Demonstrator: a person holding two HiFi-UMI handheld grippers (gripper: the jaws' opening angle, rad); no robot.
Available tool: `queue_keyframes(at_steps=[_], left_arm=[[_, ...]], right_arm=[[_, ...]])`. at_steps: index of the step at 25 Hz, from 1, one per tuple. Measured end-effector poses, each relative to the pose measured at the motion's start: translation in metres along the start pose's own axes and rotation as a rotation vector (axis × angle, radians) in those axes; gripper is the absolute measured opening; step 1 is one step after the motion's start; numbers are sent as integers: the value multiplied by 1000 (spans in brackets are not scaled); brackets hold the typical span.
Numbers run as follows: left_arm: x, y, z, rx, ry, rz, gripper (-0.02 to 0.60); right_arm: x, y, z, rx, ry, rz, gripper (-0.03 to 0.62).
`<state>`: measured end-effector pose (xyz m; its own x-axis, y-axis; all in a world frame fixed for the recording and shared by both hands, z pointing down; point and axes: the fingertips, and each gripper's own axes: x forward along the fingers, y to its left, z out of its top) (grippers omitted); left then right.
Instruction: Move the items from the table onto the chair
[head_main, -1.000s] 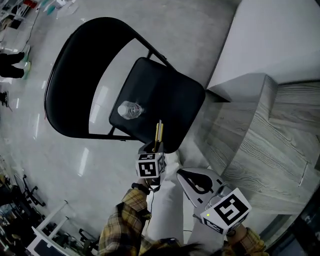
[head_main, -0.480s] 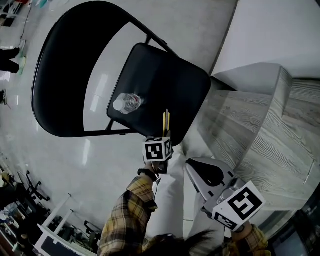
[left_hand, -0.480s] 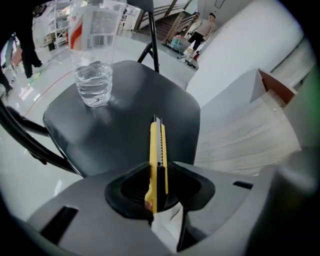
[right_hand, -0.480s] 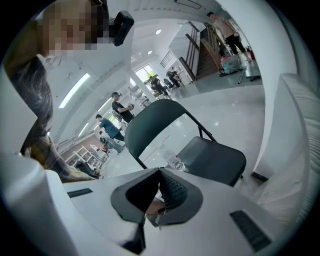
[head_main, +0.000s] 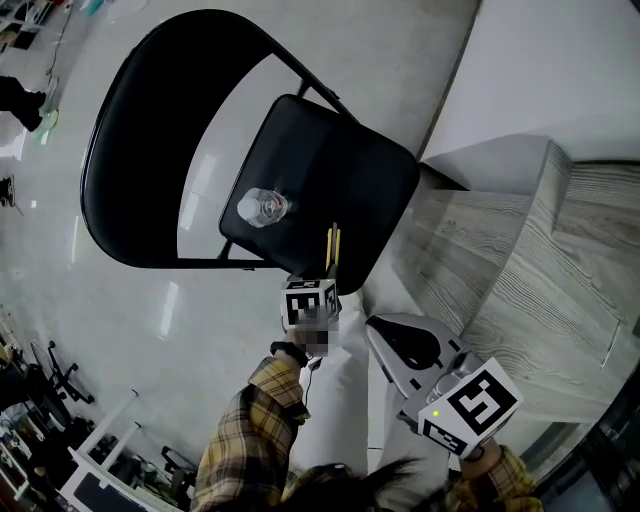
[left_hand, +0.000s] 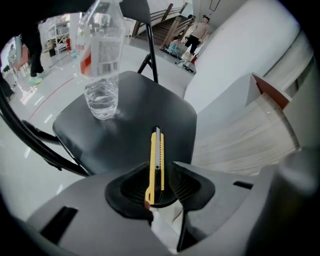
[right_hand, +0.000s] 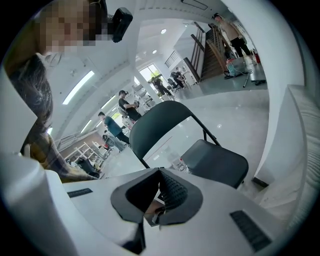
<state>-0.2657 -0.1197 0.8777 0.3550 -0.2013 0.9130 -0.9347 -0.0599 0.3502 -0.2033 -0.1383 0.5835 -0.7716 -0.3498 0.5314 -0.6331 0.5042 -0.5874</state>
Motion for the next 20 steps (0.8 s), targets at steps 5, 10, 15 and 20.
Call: queue_keyframes(at_steps=[5, 10, 15, 20], left_arm=[[-41, -18, 18, 5, -93, -12, 117], [-96, -53, 34, 59, -184, -14, 84], [-156, -103, 66, 113, -314, -29, 52], [-217, -171, 71, 158, -416, -62, 13]], right_arm=[[-23, 20, 16, -28, -52, 3, 17], [-63, 50, 27, -70, -90, 3, 17], [-117, 69, 43, -112, -154, -15, 17], [-192, 82, 44, -139, -227, -41, 17]])
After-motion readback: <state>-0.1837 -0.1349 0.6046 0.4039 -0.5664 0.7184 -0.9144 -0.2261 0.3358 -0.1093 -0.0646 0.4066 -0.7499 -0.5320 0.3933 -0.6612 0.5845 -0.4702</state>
